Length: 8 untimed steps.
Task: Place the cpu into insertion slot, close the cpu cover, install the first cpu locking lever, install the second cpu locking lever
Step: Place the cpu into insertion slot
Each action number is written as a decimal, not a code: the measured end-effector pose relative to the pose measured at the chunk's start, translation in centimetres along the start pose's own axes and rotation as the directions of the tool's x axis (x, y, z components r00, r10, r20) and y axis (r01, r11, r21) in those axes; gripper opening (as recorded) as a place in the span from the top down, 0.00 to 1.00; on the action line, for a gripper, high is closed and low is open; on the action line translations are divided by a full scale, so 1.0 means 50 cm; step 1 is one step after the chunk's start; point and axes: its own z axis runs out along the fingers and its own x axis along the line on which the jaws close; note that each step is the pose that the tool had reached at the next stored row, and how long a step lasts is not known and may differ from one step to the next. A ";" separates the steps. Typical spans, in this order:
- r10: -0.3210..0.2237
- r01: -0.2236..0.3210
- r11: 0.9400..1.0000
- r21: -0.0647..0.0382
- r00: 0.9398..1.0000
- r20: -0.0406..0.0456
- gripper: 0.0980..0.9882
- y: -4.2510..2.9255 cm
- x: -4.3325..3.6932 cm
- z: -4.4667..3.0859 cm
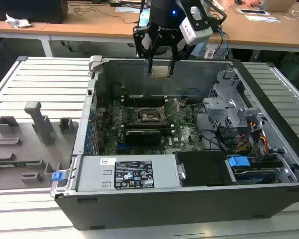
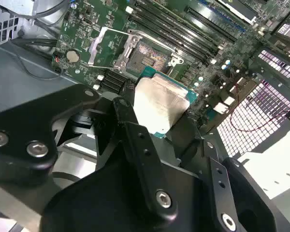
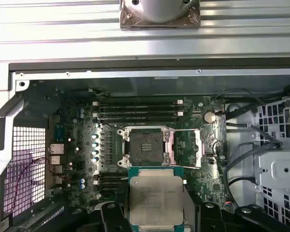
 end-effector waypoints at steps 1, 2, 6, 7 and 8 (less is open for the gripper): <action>0.000 0.000 1.000 0.000 1.000 0.000 0.51 0.000 0.000 0.000; 0.000 0.000 1.000 0.000 1.000 0.000 0.51 0.000 0.000 0.000; 0.014 -0.014 1.000 0.000 1.000 0.001 0.51 0.000 0.000 0.000; 0.019 -0.019 1.000 0.000 1.000 0.002 0.51 0.000 0.000 0.000; 0.025 -0.025 1.000 0.000 1.000 0.002 0.51 0.000 0.000 0.000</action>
